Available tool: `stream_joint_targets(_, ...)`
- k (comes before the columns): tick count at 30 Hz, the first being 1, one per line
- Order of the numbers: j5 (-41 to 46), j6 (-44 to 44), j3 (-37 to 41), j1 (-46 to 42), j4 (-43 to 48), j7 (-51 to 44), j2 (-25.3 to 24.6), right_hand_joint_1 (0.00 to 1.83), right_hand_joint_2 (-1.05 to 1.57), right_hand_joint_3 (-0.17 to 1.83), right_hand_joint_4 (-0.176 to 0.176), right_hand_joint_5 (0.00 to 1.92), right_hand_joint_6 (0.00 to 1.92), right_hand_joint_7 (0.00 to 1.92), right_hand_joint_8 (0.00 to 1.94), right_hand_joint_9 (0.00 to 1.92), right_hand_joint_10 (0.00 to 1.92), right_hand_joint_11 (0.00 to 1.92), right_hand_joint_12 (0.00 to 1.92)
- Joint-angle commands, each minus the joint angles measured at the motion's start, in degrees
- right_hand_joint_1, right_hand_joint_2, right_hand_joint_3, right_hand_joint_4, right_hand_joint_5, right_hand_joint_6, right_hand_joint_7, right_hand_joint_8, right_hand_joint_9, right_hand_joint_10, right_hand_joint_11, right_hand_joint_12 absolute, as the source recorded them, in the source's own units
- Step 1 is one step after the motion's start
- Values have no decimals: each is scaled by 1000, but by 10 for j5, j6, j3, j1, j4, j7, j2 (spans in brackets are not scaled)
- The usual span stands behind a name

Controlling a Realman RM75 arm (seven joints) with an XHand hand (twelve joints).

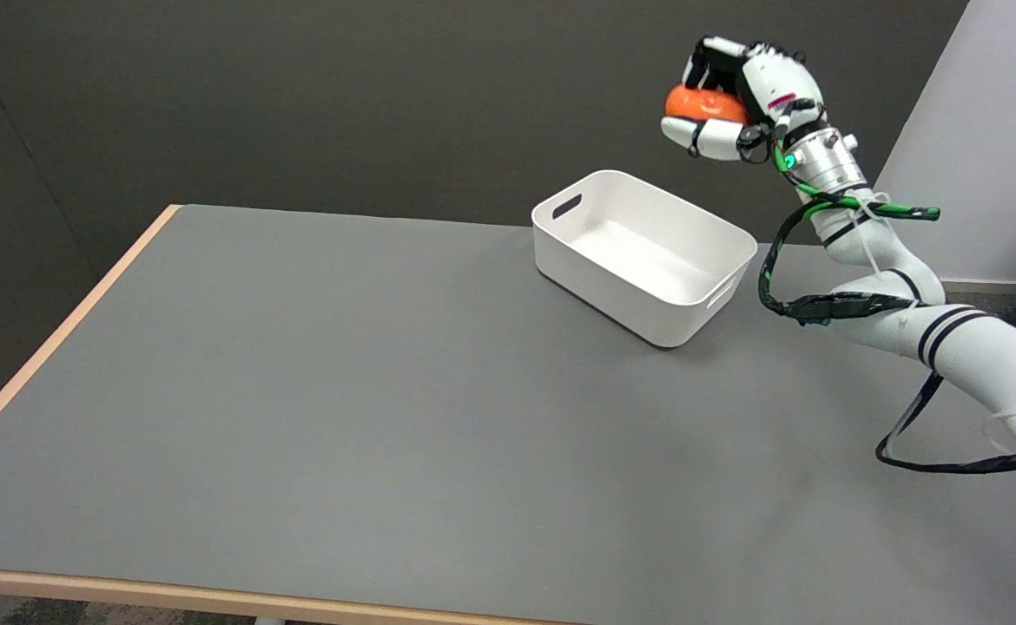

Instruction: Place mango into white box.

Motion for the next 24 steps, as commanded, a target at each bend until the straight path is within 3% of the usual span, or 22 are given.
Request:
stream_joint_targets(1,20,-74,-77,-12,80,-32,-60,878,1087,417,152,671,1529,720,1941,874,1921,372,1921)
stream_joint_targets(12,28,-113,-62,-103,-66,-32,-46,894,1055,448,156,699,1499,790,1941,996,1921,639,1921)
stream_joint_targets(22,29,-131,-37,-129,-64,-32,-42,895,1056,446,155,700,1497,789,1941,952,1921,637,1921)
stream_joint_targets(23,29,-133,-35,-131,-66,-32,-40,872,1092,413,152,666,1533,759,1931,919,1921,524,1921)
stream_joint_targets(24,29,-136,-31,-132,-67,-32,-39,817,1177,336,145,585,1618,689,1908,849,1921,261,1921)
